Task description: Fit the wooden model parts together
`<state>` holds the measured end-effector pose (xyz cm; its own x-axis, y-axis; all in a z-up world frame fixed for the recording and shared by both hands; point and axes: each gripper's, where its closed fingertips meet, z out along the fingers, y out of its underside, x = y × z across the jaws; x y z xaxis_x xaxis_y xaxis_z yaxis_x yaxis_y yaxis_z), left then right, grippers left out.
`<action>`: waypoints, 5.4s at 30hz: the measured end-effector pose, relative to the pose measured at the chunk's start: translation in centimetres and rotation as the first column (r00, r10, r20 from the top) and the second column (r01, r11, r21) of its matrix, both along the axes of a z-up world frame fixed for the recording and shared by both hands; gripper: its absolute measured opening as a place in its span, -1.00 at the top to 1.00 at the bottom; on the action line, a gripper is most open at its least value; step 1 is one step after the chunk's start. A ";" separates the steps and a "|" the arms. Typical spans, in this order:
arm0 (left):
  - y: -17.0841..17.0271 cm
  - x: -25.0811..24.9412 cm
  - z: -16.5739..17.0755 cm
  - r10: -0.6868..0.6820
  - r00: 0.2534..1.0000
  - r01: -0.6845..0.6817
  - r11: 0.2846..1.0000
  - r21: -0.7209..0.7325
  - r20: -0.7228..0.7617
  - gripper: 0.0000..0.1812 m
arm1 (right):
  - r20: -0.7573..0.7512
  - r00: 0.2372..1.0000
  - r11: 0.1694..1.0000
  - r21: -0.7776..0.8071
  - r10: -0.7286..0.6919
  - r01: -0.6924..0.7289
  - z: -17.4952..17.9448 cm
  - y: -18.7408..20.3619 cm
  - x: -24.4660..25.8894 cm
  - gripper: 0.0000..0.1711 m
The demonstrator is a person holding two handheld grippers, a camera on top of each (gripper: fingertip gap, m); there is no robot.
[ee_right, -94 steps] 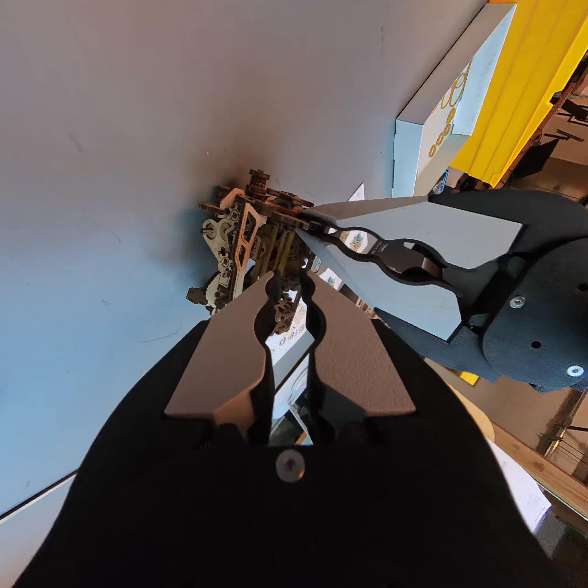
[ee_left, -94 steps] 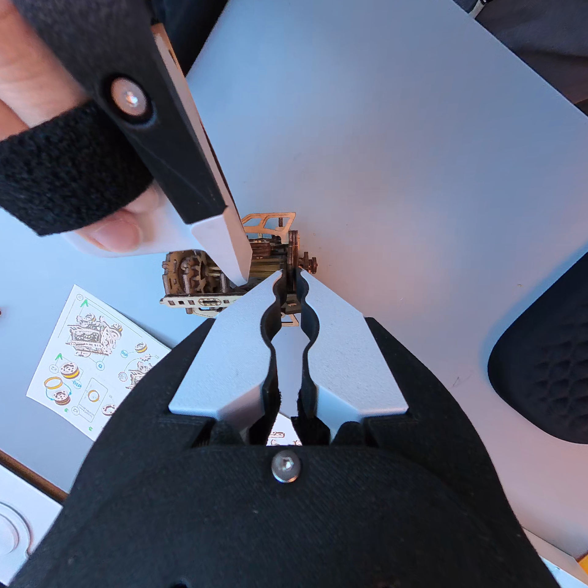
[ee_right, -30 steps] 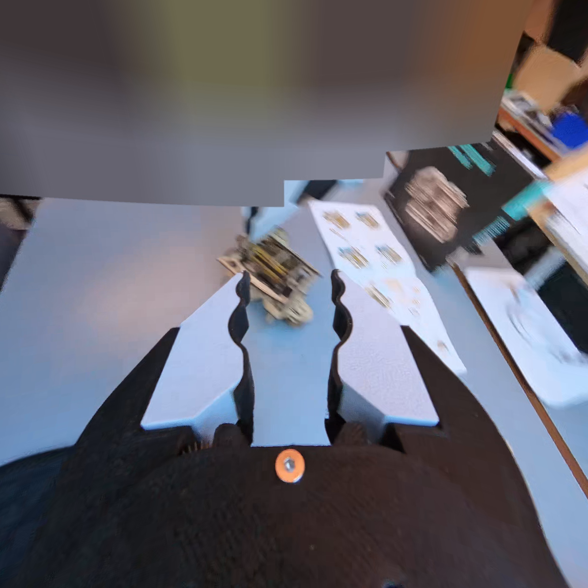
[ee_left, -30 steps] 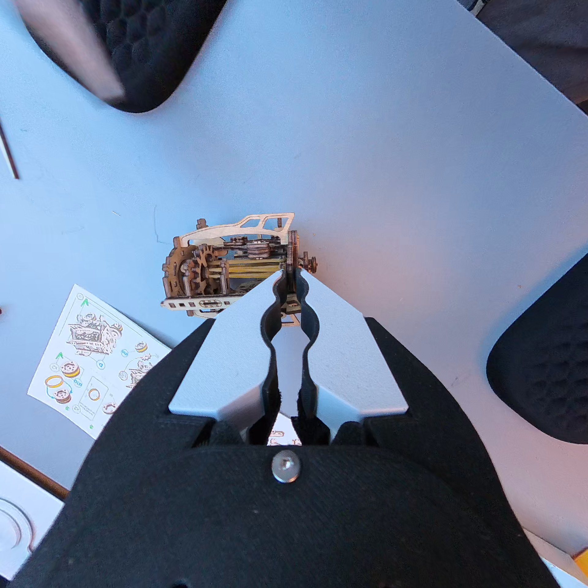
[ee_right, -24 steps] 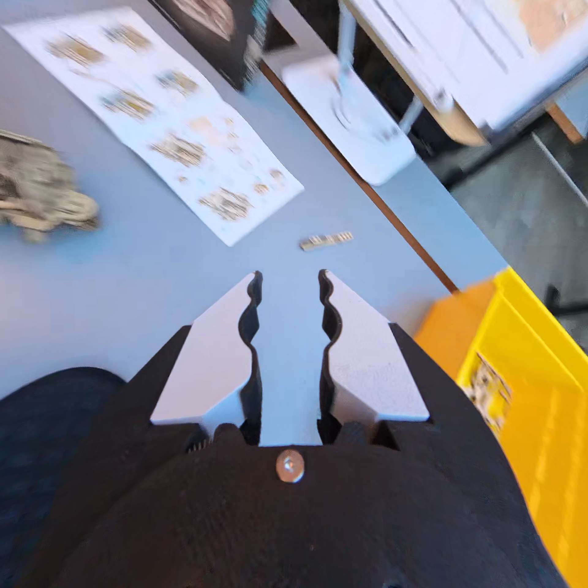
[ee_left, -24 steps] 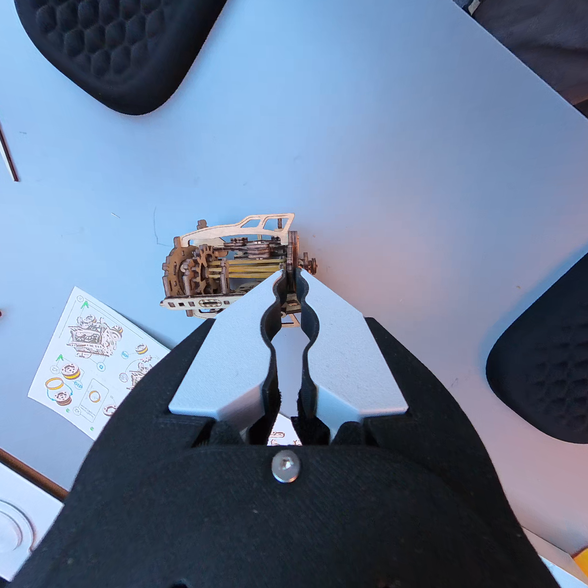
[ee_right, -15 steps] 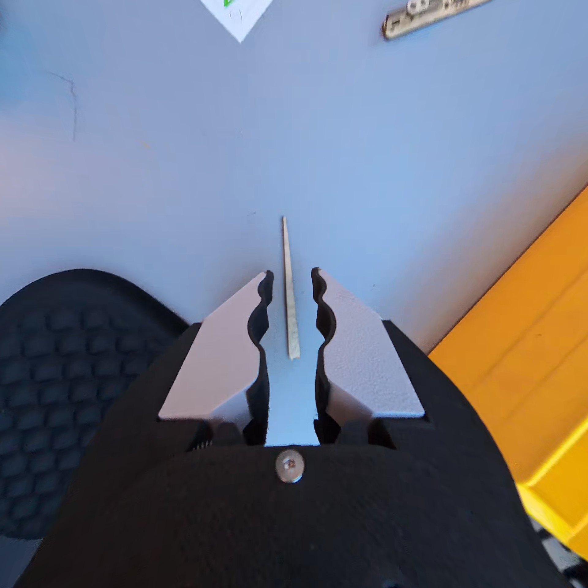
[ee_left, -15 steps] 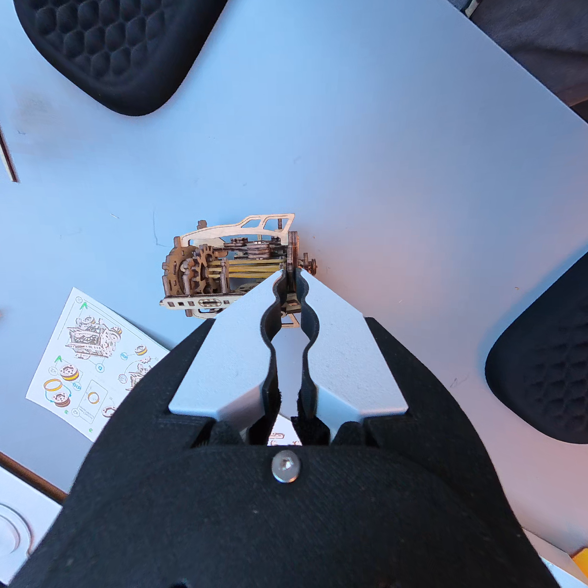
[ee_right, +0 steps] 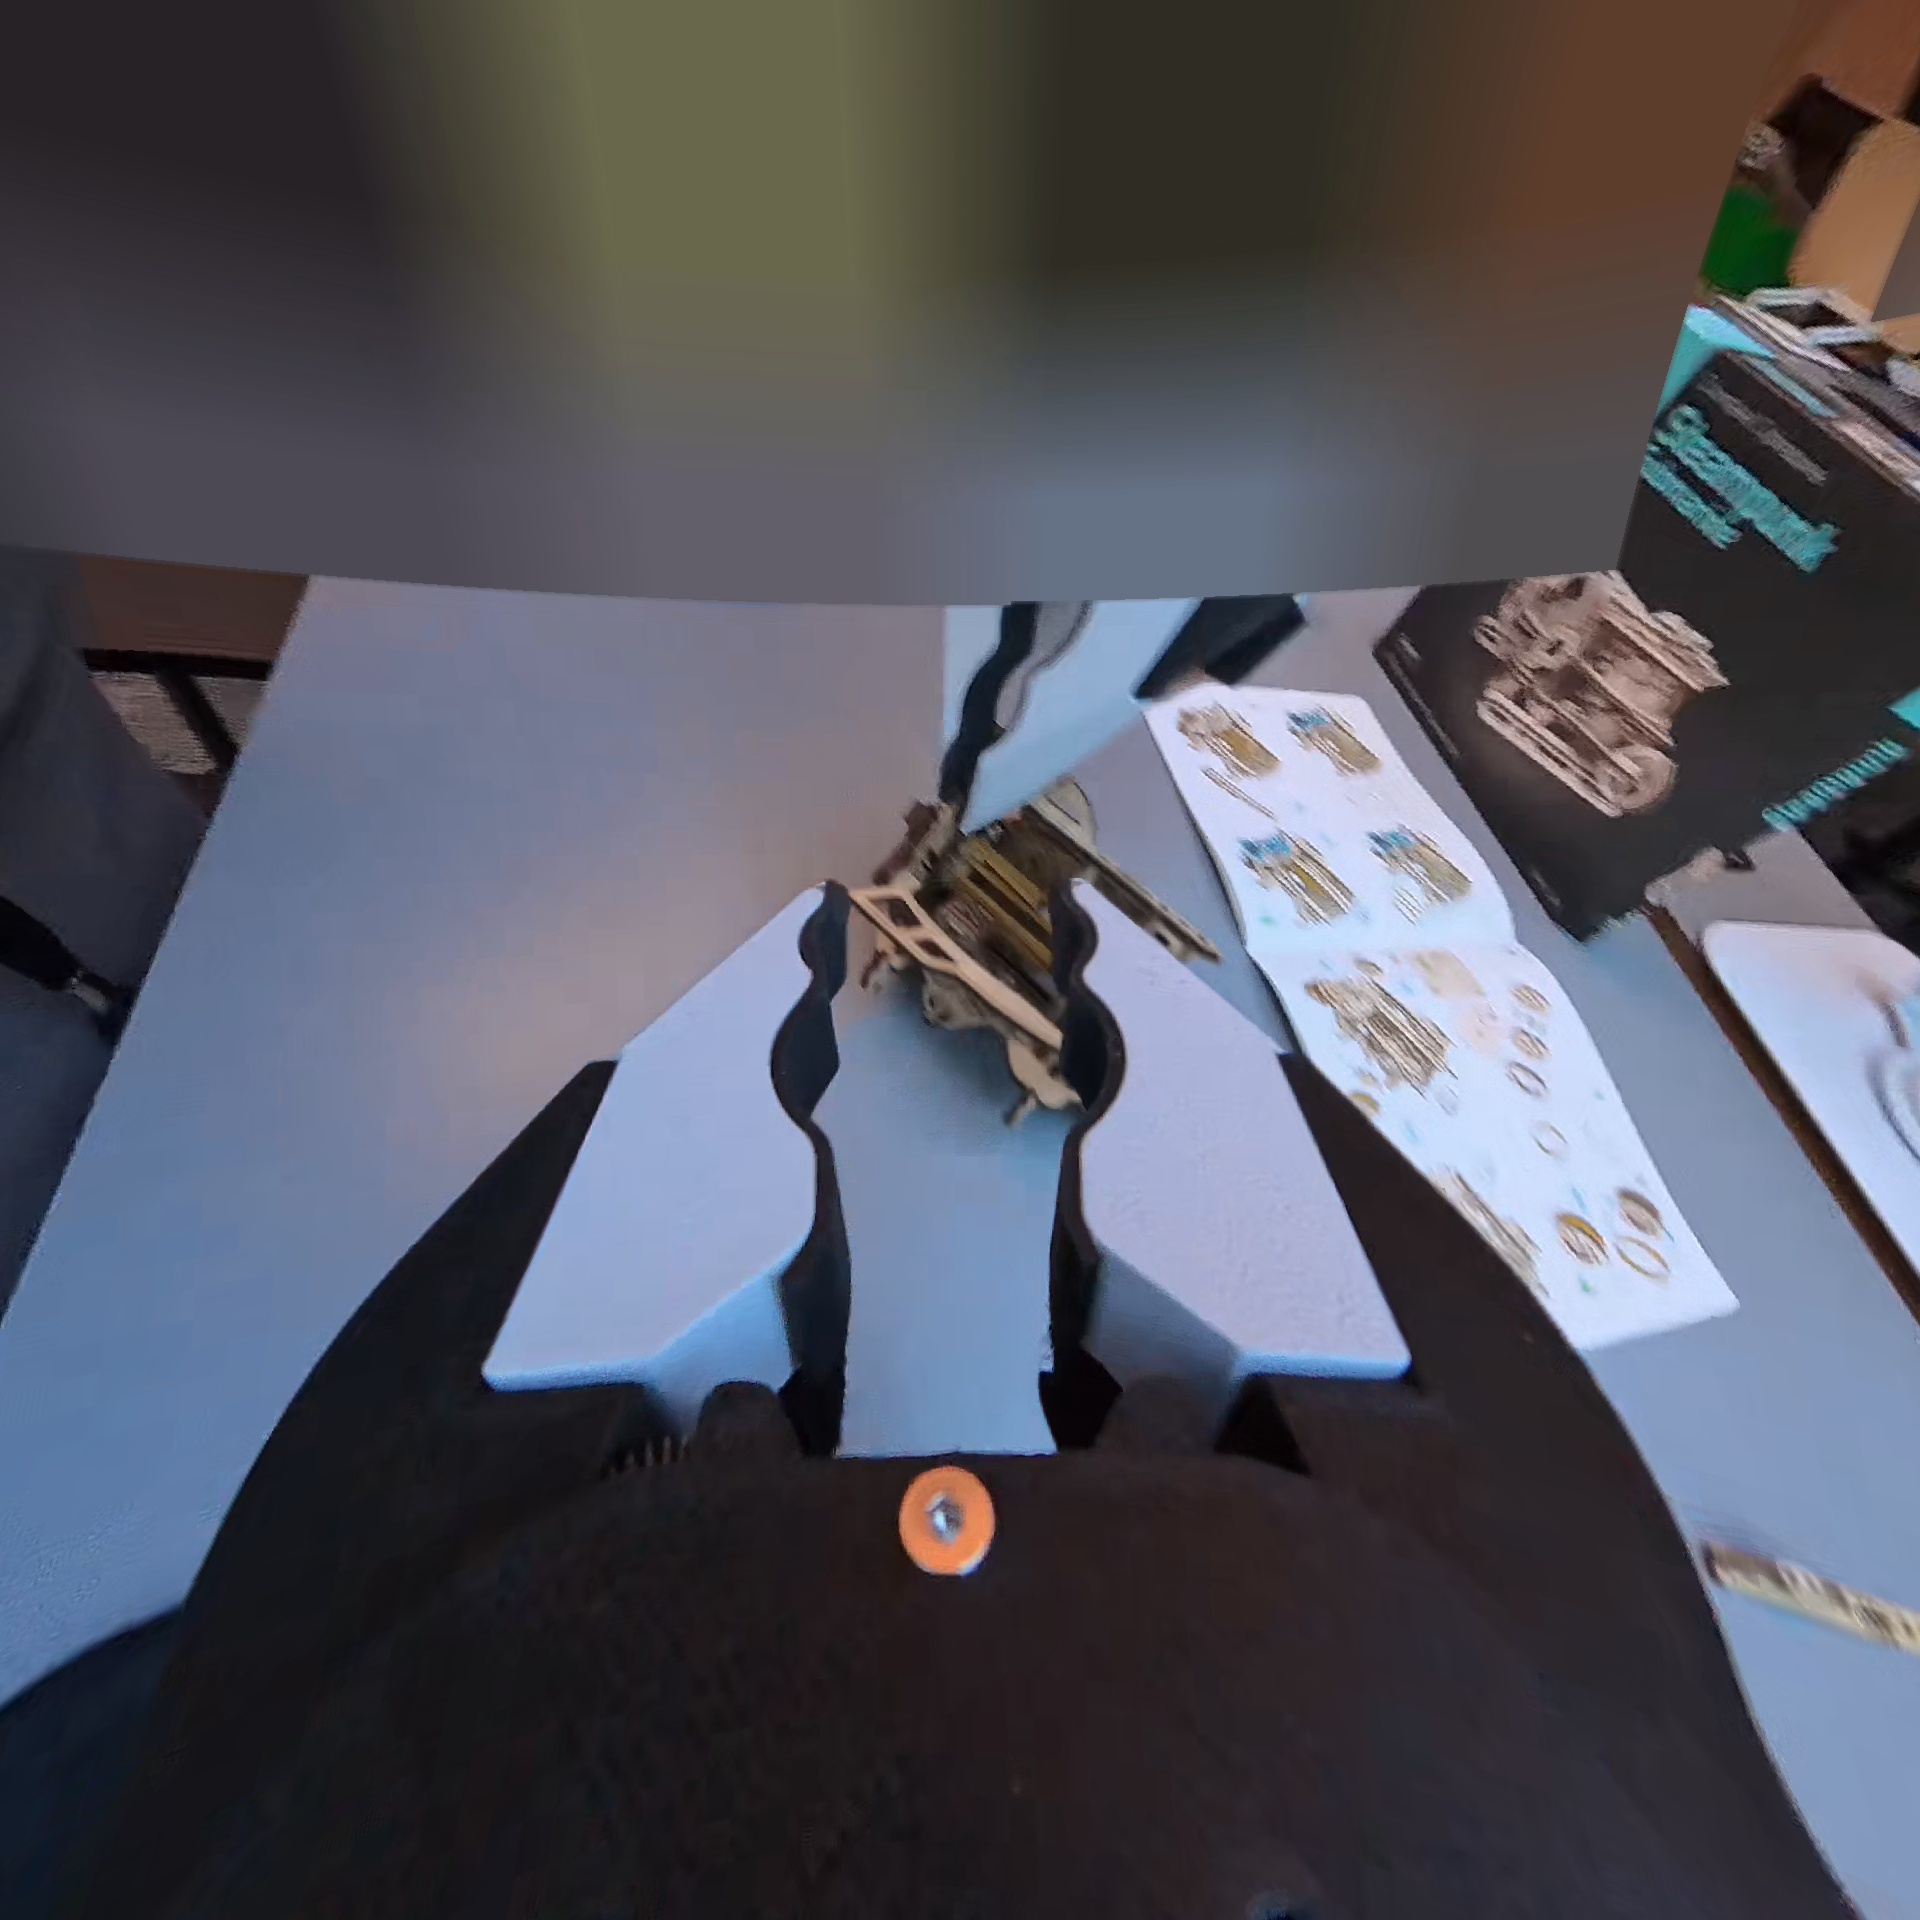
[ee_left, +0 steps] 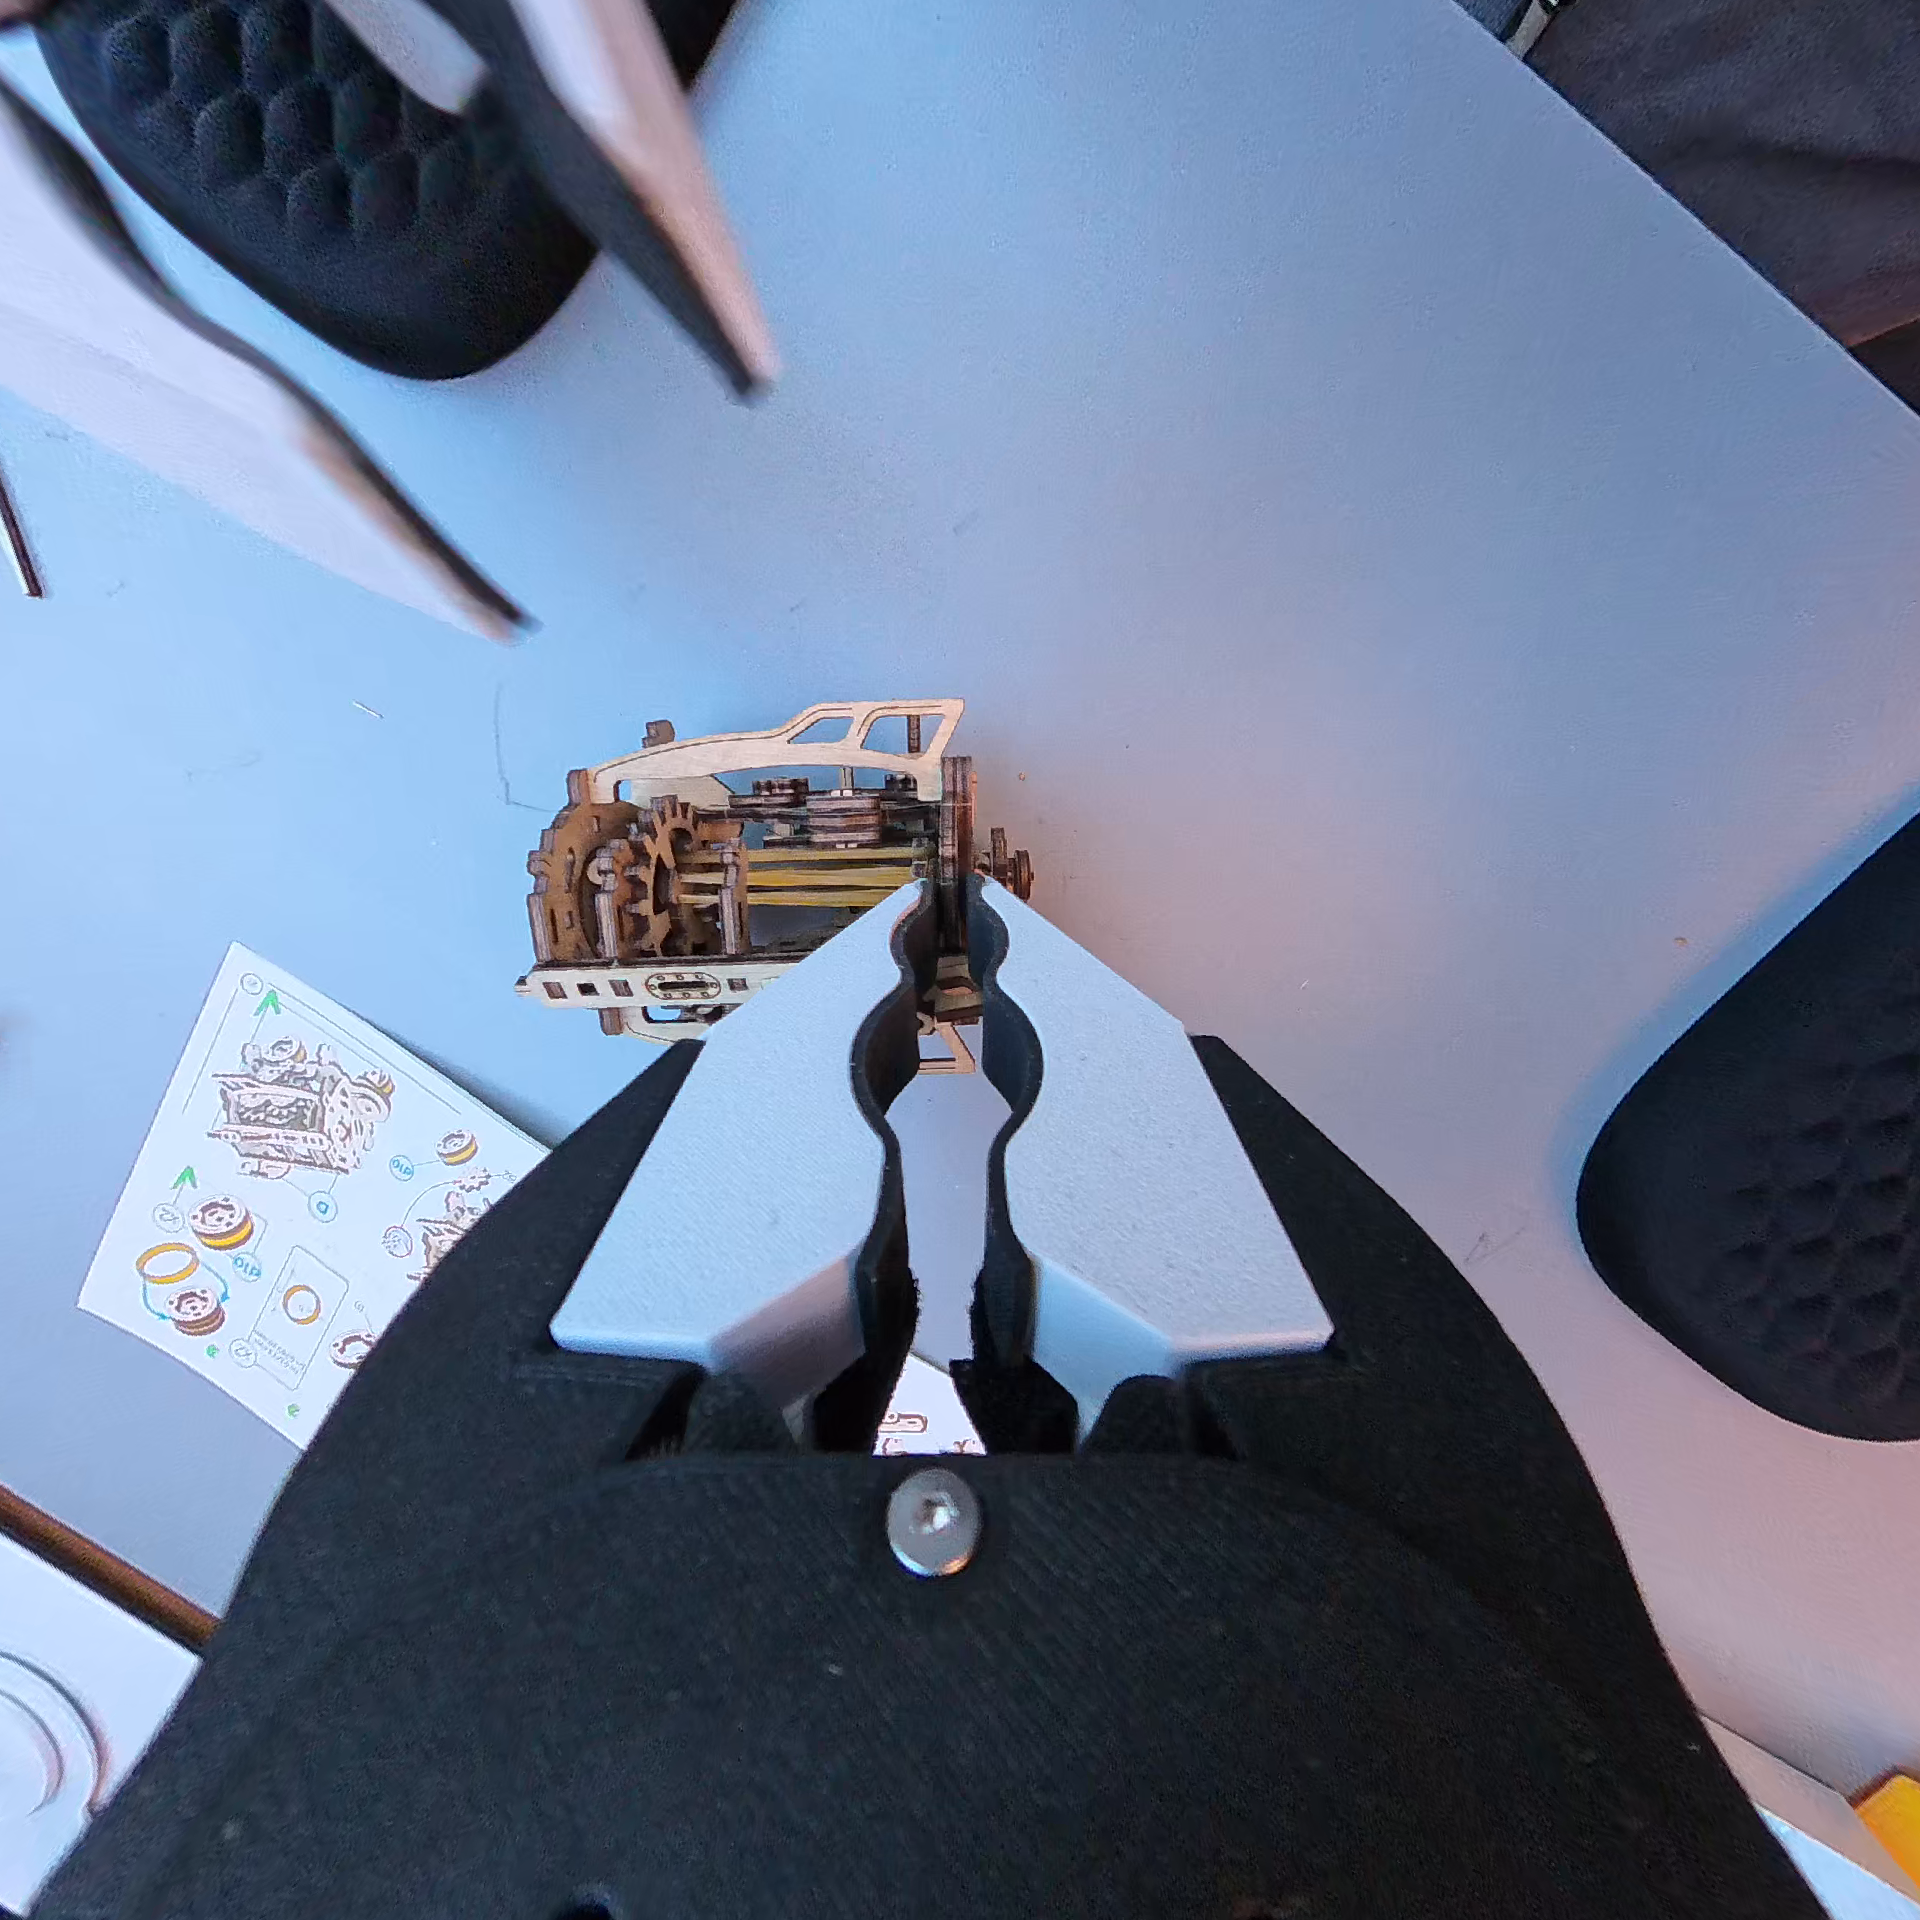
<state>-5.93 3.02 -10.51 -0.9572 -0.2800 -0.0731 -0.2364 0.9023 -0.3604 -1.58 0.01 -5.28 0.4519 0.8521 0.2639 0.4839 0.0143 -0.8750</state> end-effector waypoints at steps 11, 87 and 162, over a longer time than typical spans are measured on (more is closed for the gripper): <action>-0.2 0.1 0.0 -0.007 1.000 0.007 1.000 0.000 -0.005 0.98 | 0.167 0.984 0.996 -0.075 0.056 -0.044 -4.1 1.0 -4.6 0.30; -0.2 0.2 0.0 -0.006 1.000 0.005 1.000 -0.012 -0.021 0.98 | 0.288 0.942 0.981 -0.137 0.172 -0.137 -4.2 2.1 -3.8 0.64; -0.5 0.3 -0.1 0.001 0.999 -0.002 1.000 -0.027 -0.045 0.98 | 0.430 0.875 0.970 -0.185 0.222 -0.155 -6.4 1.6 -3.8 0.60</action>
<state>-5.65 2.57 -10.66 -0.9590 -0.2825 -0.0224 -0.2541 0.8922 -0.3733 -5.40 1.65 -11.66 0.1423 0.9524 0.2696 0.8223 0.0379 -0.5677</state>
